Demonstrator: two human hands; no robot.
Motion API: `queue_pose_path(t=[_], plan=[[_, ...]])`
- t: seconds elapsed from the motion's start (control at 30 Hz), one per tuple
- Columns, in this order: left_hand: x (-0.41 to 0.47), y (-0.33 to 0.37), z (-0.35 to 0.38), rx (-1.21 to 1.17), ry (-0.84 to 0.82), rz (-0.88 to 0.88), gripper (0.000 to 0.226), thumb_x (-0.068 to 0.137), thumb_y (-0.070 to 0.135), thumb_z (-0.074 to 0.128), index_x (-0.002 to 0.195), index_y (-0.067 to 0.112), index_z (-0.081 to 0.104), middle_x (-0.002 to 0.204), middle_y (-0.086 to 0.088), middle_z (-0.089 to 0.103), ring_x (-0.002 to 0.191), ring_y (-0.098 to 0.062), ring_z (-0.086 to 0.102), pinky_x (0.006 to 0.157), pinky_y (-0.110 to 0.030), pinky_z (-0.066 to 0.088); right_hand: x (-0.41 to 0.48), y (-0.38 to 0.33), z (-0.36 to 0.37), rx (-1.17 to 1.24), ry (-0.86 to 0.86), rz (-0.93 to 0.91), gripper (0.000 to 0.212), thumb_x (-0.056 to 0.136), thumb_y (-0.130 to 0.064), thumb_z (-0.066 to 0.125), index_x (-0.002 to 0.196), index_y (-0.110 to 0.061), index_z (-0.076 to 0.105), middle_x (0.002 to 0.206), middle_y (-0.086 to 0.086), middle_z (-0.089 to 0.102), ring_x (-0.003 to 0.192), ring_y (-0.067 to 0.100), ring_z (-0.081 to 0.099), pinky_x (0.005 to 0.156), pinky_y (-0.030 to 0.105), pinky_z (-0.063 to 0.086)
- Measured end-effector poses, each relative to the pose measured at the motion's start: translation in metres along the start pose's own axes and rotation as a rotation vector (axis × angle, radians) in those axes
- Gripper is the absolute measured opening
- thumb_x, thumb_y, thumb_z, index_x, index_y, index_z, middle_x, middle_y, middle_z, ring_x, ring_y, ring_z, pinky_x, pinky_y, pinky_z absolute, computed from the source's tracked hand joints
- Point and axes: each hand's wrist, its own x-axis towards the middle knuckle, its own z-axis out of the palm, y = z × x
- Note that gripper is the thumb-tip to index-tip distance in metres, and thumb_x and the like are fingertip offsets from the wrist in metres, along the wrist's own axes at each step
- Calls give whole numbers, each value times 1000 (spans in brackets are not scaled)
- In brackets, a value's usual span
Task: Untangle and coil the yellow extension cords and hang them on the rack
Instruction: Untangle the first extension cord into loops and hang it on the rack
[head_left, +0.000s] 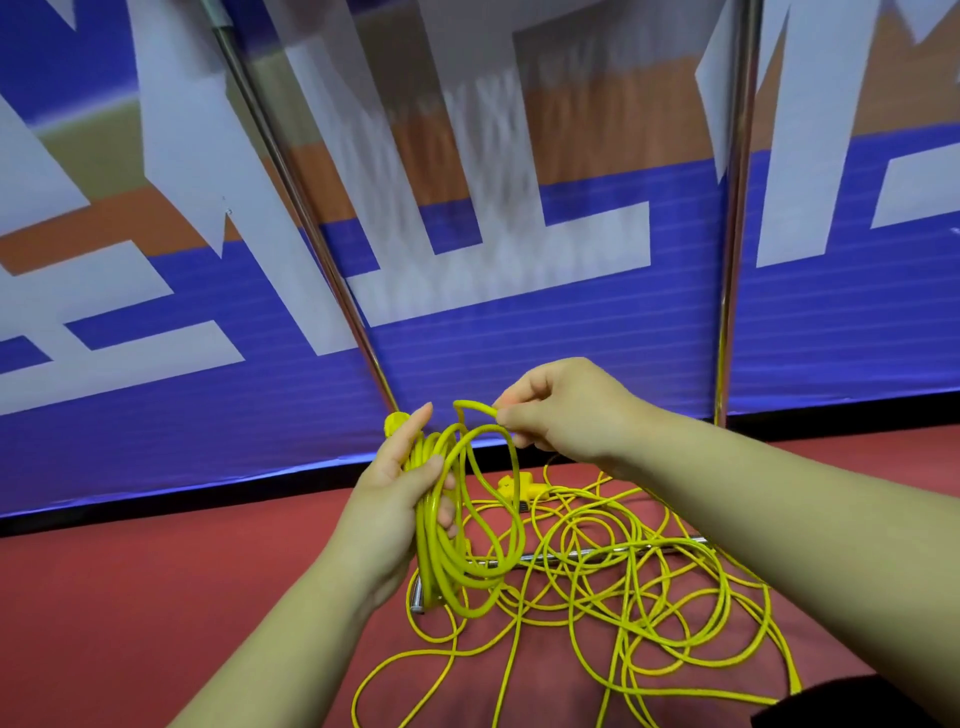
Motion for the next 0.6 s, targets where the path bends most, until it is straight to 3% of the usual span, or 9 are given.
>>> queue_pose_path(t=[0.13,0.33,0.5,0.6], plan=[[-1,4,5,-170,3,-35,45,103,11,44,141,35,50,72,-12,54,48,-22,46,48,-32,45,-7,-4,10,-73,-6,-103,5,85,-18,73,84,-17,78,68,2,74,54,8,58,56,28,49],[5,-1,8,-177,211,-26,30,106,29,45,132,27,59,71,-9,55,56,-18,51,55,-31,48,-20,-13,22,-312,-163,-240,23,83,-9,70,95,-26,81,54,-23,62,51,-8,54,51,6,36],[6,2,7,-221,265,-25,28,100,15,57,126,20,66,92,-17,60,74,-28,60,59,-36,56,-28,-13,32,-320,-156,-259,15,86,-14,73,97,-22,80,45,-30,55,49,-13,54,52,4,36],[7,8,3,-264,270,0,30,98,8,57,126,18,66,87,-18,57,71,-28,57,58,-35,56,-31,-11,42,-230,-92,-271,16,83,-13,75,95,-23,78,53,-26,62,55,-7,61,57,9,44]])
